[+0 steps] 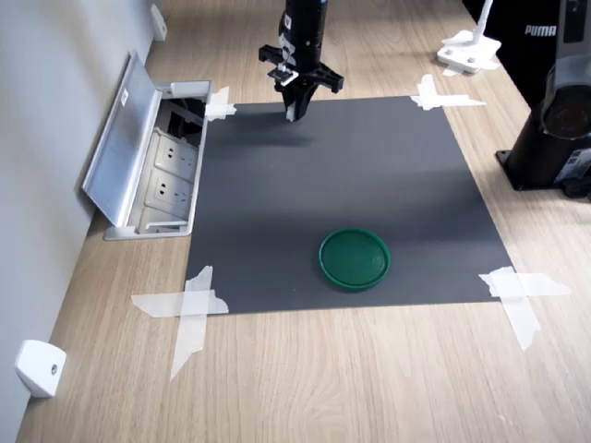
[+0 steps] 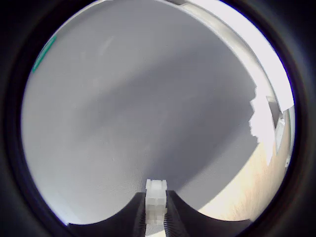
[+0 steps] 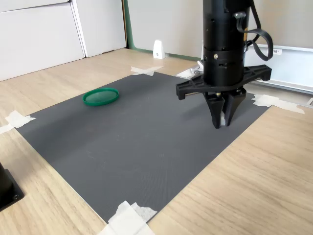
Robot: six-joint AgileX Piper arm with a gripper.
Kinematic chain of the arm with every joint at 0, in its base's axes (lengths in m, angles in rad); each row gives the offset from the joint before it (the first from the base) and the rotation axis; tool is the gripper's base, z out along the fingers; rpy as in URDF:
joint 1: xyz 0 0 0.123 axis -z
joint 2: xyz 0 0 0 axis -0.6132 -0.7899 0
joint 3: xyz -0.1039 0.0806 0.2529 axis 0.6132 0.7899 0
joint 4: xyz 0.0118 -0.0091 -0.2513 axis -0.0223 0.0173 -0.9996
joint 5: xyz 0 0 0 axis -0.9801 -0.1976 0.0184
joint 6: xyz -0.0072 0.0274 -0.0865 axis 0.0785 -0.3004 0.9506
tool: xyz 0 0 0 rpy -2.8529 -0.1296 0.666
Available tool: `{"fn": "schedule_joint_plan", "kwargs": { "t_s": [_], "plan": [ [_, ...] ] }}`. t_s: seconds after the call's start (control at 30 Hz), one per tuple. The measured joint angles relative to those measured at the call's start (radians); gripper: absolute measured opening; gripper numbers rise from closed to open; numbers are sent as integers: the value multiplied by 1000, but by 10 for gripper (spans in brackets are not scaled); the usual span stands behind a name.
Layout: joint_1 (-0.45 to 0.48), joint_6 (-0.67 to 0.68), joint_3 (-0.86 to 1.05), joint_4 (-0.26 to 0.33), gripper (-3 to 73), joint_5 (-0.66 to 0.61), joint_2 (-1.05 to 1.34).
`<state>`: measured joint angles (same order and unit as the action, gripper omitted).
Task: Grasp a white terminal and put it on the green lid.
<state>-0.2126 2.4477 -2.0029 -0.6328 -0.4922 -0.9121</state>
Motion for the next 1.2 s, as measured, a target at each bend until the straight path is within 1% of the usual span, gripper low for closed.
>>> {"fn": "schedule_joint_plan", "kwargs": {
  "t_s": [0.1,0.2,0.33,0.4,0.57,0.73,0.93,1.07,1.2],
  "plan": [
    [-23,-34,-38,29,90,-53,71],
    [-84,-78,-76,35,90,-118,168],
    [-203,-159,-85,43,90,-223,288],
    [-271,-204,-82,59,90,-271,337],
    [-425,-305,-9,94,90,-302,417],
    [-580,-393,115,93,90,-279,438],
    [-755,-509,241,24,90,-164,438],
    [-829,-544,307,-10,90,-73,427],
    [-868,-558,346,-29,90,-15,383]
  ]
}}
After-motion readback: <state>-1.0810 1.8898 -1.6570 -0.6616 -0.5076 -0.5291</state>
